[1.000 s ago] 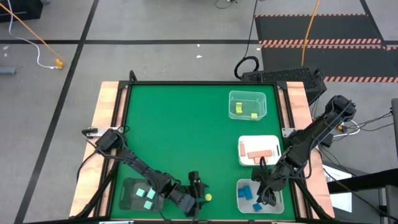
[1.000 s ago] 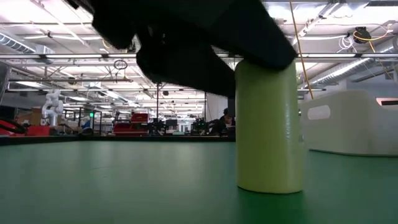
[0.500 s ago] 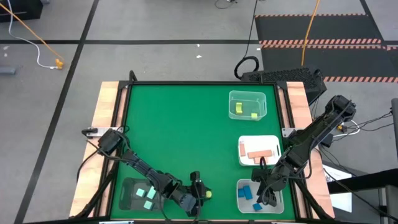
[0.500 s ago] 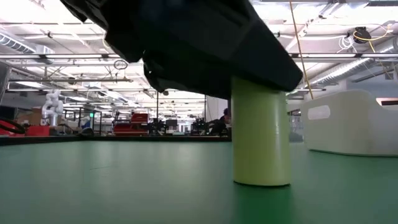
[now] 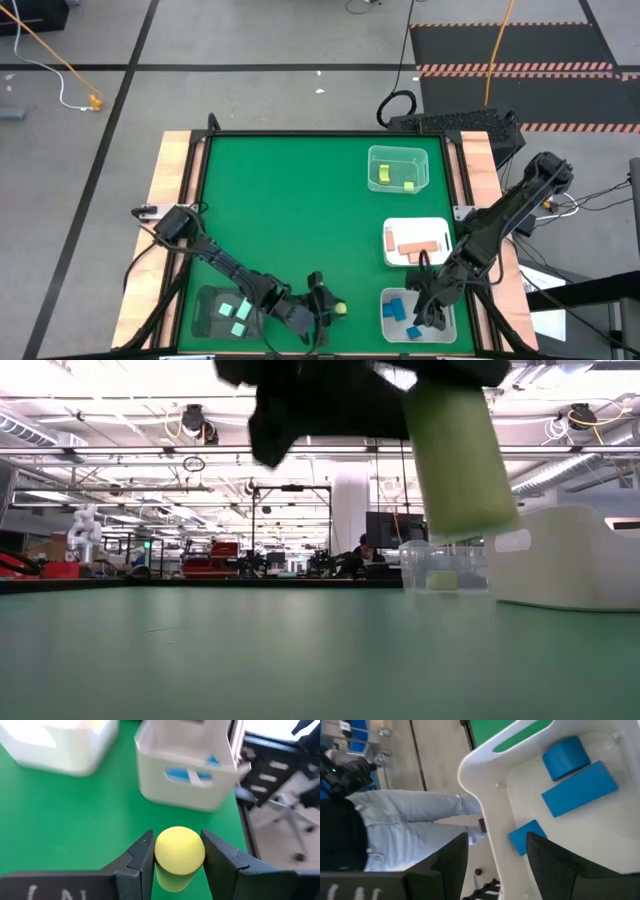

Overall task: Sort & place blocks by color
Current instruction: Put the yellow block into the transparent bin

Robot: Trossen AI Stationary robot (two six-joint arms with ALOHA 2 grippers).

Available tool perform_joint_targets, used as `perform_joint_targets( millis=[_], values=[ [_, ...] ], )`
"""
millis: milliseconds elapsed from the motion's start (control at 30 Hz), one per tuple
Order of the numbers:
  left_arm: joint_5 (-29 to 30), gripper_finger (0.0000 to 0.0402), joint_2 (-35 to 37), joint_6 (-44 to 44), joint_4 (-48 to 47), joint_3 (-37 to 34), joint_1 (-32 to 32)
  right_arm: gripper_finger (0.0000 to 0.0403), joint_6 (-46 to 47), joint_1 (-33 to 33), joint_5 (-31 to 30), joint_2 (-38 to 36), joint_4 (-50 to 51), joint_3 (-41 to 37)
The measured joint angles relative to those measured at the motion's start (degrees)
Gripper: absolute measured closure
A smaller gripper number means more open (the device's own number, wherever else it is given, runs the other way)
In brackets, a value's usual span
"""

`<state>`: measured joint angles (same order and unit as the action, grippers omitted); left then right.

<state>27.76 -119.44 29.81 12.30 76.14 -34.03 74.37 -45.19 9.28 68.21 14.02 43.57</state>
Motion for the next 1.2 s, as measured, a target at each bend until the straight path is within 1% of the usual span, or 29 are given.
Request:
perform_joint_targets(
  millis=[133, 233, 300, 467, 533, 633, 800, 900, 967, 1100, 1200],
  values=[
    [5.1, 0.0273, 3.4, -7.5, -0.1, 0.0, 0.6, 0.0216, 0.6, 0.7, -0.1, -2.7, 0.4, 0.0],
    [8.0, 0.0273, 6.1, -10.1, -0.4, 0.0, 1.9, 0.0216, -1.9, 2.4, -1.2, -5.1, 0.5, 0.0],
    [8.8, 0.0273, 8.2, -10.1, -0.3, 0.0, 3.3, 0.0216, -4.6, 3.8, -4.8, -6.7, 0.5, 0.0],
    [9.1, 0.0273, 13.5, -3.6, 1.9, 0.0, 6.9, 0.0216, -12.3, 8.3, -17.0, -10.6, -1.4, 0.0],
    [9.1, 0.0273, 15.9, -3.2, 2.1, 0.0, 7.7, 0.0216, -15.7, 10.2, -20.3, -11.8, -4.4, 0.0],
    [8.9, 0.0273, 18.8, -4.2, 3.1, 0.0, 8.7, 0.0216, -23.1, 12.8, -23.0, -12.8, -11.8, 0.0],
    [8.2, 0.0273, 22.9, -3.7, 3.4, 0.0, 10.1, 0.0216, -39.7, 16.9, -23.1, -12.0, -26.0, 0.0],
    [6.2, 0.0273, 24.0, -3.6, 3.6, 0.0, 10.7, 0.0216, -47.1, 19.3, -23.1, -10.8, -31.2, 0.0],
    [5.0, 0.0273, 24.5, -3.4, 3.3, 0.0, 10.9, 0.0216, -48.7, 21.2, -23.0, -10.4, -32.7, 0.0],
    [4.0, 0.0273, 24.7, -2.0, 3.1, 0.0, 11.5, 0.0216, -48.2, 24.5, -22.4, -10.3, -32.6, 0.0],
    [4.0, 0.0273, 24.7, -2.0, 2.5, 0.0, 12.2, 0.0208, -48.2, 26.1, -19.4, -10.3, -32.8, 0.0]
  ],
)
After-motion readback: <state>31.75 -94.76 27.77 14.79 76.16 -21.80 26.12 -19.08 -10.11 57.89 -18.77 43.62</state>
